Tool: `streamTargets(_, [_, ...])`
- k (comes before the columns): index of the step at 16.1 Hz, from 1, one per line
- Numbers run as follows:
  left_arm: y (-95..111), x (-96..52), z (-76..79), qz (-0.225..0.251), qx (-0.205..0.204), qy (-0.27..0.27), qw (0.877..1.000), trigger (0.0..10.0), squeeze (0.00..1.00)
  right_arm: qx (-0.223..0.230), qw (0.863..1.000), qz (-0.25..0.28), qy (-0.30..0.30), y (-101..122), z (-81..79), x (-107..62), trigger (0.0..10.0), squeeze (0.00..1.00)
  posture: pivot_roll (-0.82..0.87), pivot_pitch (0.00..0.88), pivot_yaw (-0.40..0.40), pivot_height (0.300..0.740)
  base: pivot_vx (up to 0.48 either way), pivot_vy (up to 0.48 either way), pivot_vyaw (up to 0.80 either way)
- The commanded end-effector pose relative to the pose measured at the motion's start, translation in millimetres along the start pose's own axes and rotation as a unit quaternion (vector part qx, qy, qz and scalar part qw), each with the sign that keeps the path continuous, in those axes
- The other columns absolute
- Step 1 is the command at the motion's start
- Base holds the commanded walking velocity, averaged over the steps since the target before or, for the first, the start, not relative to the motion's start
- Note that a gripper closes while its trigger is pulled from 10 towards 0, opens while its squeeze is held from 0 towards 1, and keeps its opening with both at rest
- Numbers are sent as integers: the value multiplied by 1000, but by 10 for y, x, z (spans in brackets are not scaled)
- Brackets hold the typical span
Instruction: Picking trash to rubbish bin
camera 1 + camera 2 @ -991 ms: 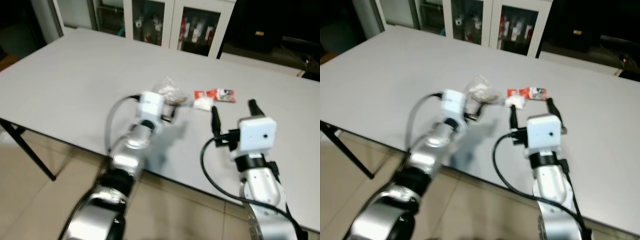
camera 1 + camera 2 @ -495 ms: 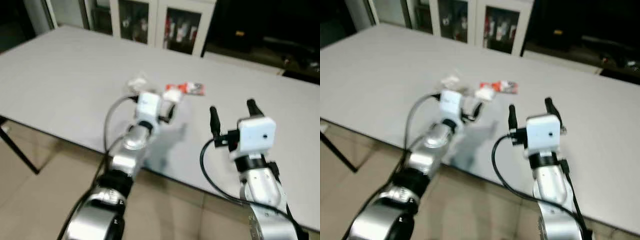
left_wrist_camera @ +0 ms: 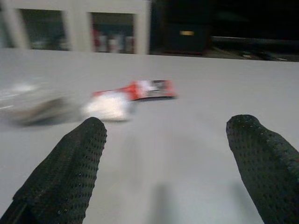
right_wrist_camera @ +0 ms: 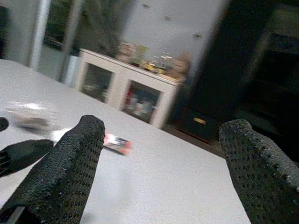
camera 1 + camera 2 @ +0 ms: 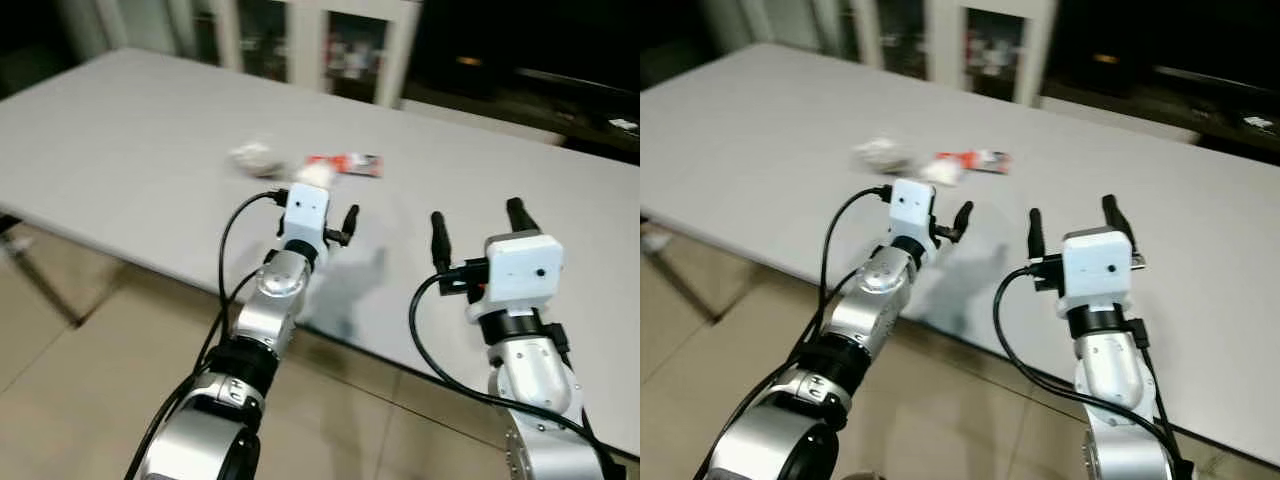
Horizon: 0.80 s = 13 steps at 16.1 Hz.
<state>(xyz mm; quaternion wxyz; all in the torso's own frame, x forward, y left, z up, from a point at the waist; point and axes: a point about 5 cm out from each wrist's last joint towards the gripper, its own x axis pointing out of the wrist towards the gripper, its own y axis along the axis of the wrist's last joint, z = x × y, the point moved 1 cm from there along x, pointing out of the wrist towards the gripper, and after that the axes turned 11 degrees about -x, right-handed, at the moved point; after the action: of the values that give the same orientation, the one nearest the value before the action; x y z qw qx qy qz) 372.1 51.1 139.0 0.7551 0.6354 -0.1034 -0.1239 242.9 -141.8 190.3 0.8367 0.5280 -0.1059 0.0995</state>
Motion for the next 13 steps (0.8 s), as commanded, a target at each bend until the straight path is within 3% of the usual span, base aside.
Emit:
streamTargets(1, [6, 14, -17, -3, 3, 9, 1000, 10000, 0, -5, 1000, -5, 0, -11, 1, 5, 10000, 0, 44, 38, -44, 740, 0, 0, 800])
streamTargets(6, [12, 19, -5, -3, -1, 3, 1000, 10000, 0, -3, 1000, -4, -1, -12, -1, 9, 10000, 0, 46, 34, -43, 740, 0, 0, 799])
streamTargets(9, [20, 16, 5, -1, -11, -12, 1000, 10000, 0, 4, 1000, -3, -3, -8, -2, 15, 10000, 0, 46, 34, -43, 740, 0, 0, 0])
streamTargets(13, [91, 45, -31, 9, -15, -14, 1000, 10000, 0, 3, 1000, 2, -3, 5, 0, 24, 10000, 0, 49, 32, -42, 740, 433, 0, 0])
